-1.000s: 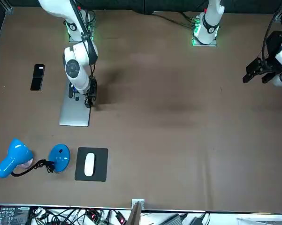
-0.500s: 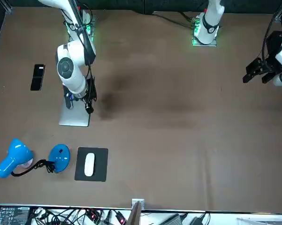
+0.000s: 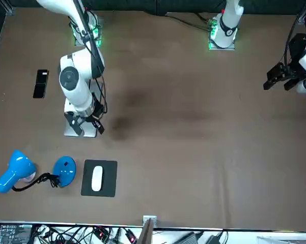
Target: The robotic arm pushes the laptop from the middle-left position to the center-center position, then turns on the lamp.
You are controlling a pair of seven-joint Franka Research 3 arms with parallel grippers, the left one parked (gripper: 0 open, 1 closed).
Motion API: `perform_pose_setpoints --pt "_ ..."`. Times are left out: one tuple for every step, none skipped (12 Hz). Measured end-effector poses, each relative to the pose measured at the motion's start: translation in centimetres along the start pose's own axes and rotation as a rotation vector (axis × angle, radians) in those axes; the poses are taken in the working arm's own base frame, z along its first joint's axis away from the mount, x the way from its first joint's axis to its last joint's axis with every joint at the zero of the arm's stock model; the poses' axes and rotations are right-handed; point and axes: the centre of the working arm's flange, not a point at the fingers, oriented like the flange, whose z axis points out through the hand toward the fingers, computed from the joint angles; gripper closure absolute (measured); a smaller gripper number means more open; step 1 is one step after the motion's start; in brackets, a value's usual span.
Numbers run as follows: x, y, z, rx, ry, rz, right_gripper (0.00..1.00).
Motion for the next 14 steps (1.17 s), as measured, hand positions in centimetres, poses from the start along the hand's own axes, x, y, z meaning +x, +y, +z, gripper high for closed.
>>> perform_pose_setpoints --pt "0.4 -0.9 0.3 -0.015 0.042 -0.091 0.22" --pt "0.8 -1.7 0.8 -0.03 0.074 -0.173 0.33" --pt "1.1 -2.6 1.5 -0.043 0.094 -0.252 0.46" --pt "1.5 -3.4 2.2 -0.052 0.104 -0.335 0.47" --pt "2.2 -4.0 2.9 -0.059 0.109 -0.414 0.52" --pt "3.3 -4.1 3.6 -0.067 0.111 -0.482 0.62" --pt "4.7 -3.9 4.3 -0.077 0.111 -0.547 0.62" --pt "6.2 -3.3 4.8 -0.089 0.109 -0.623 0.68" --pt "8.4 -2.2 5.6 -0.108 0.099 -0.758 0.85" --pt "9.1 -1.7 6.0 -0.116 0.092 -0.801 0.87" --pt "9.7 -1.2 6.2 -0.122 0.087 -0.826 0.91" --pt "10.3 -0.7 6.5 -0.127 0.083 -0.848 0.92" --pt "11.0 -0.2 6.7 -0.131 0.079 -0.865 0.94" --pt "11.8 0.3 6.9 -0.134 0.078 -0.879 0.95"
